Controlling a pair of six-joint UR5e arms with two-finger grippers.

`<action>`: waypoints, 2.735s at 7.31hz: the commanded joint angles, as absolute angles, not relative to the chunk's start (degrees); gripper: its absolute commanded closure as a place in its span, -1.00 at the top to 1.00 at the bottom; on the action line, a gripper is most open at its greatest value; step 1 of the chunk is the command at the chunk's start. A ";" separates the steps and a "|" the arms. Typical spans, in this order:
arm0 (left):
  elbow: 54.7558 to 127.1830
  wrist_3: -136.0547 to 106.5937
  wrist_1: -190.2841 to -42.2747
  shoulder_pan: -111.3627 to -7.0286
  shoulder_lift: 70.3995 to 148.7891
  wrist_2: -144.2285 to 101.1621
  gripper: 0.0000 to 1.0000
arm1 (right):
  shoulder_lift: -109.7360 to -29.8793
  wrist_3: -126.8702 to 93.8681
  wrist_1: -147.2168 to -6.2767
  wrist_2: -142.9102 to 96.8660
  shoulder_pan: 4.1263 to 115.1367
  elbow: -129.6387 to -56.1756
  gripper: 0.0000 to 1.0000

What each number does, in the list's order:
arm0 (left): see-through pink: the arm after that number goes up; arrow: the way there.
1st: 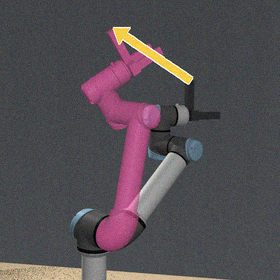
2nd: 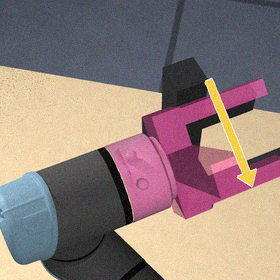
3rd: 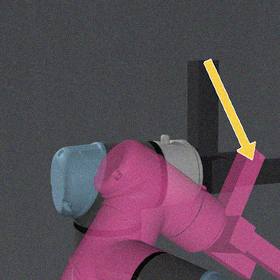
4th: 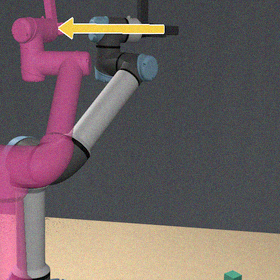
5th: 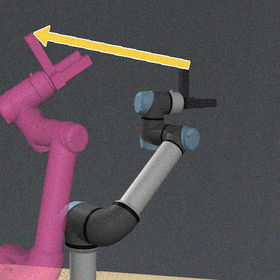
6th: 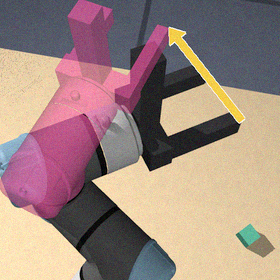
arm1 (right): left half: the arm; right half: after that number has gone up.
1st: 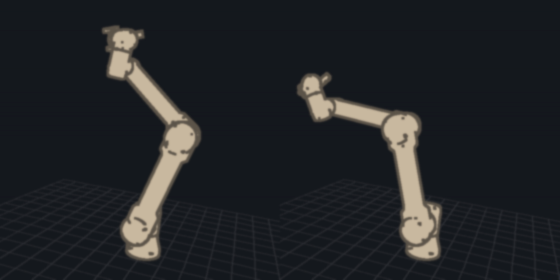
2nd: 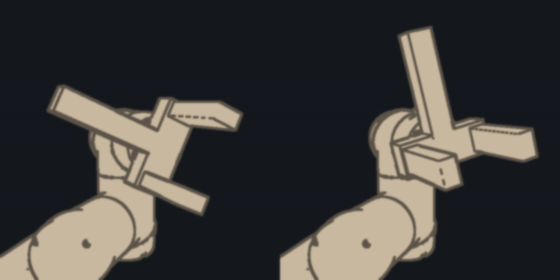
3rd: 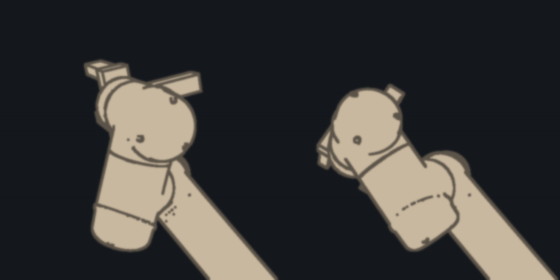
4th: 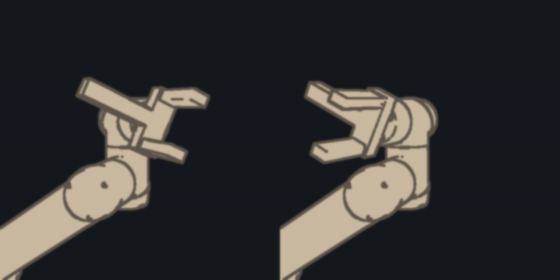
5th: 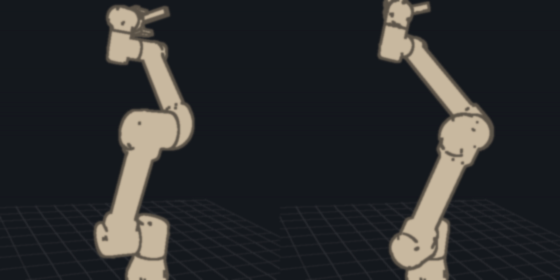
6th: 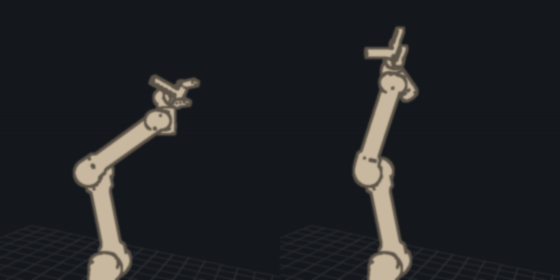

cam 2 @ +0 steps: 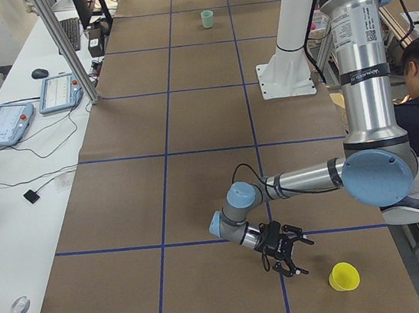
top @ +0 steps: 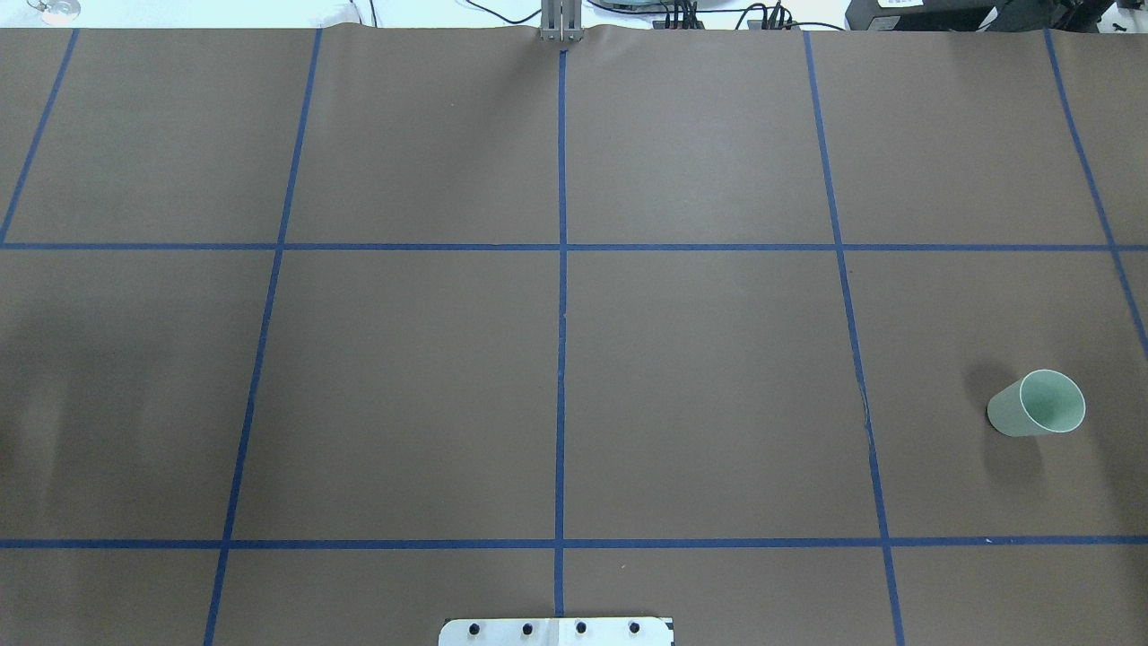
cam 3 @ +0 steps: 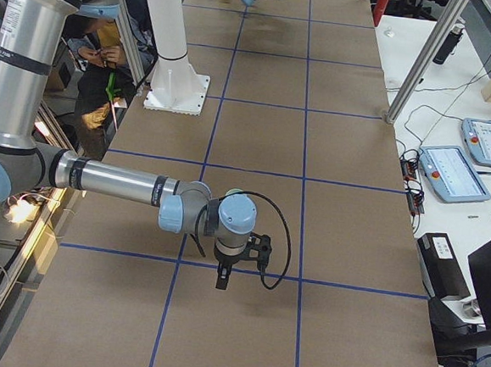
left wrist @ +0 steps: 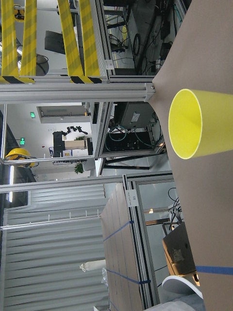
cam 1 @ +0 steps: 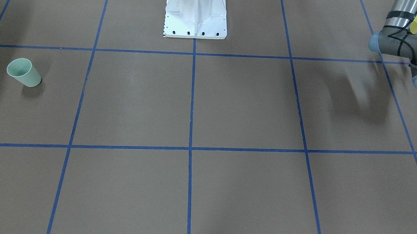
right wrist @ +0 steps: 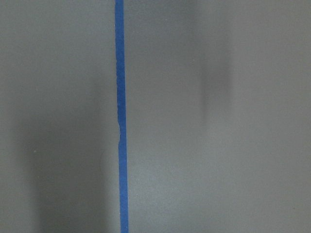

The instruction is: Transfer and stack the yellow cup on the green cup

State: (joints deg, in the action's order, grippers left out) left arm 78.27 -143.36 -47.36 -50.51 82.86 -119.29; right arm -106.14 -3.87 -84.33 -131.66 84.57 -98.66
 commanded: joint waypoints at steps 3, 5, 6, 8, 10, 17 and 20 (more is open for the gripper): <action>70.23 -143.35 -53.17 -50.27 82.18 -123.47 1.00 | -106.17 -3.78 -84.11 -131.66 84.55 -98.70 1.00; 67.95 -143.44 -53.17 -50.10 82.00 -126.37 1.00 | -106.08 -3.78 -84.11 -131.66 84.55 -98.70 1.00; 66.81 -143.44 -53.35 -50.01 81.83 -127.17 1.00 | -106.08 -3.78 -84.11 -131.66 84.55 -98.70 1.00; 63.91 -143.44 -54.84 -50.01 81.04 -128.66 1.00 | -106.08 -3.78 -84.11 -131.66 84.55 -98.70 1.00; 63.11 -143.35 -54.93 -50.01 80.69 -130.25 1.00 | -106.08 -3.78 -84.11 -131.66 84.46 -98.70 1.00; 61.35 -143.26 -57.22 -49.92 79.54 -132.28 0.47 | -106.08 -3.78 -84.11 -131.66 84.46 -98.61 1.00; 61.35 -141.69 -58.10 -49.92 78.76 -131.58 -0.29 | -106.08 -3.78 -84.11 -131.66 84.46 -98.61 1.00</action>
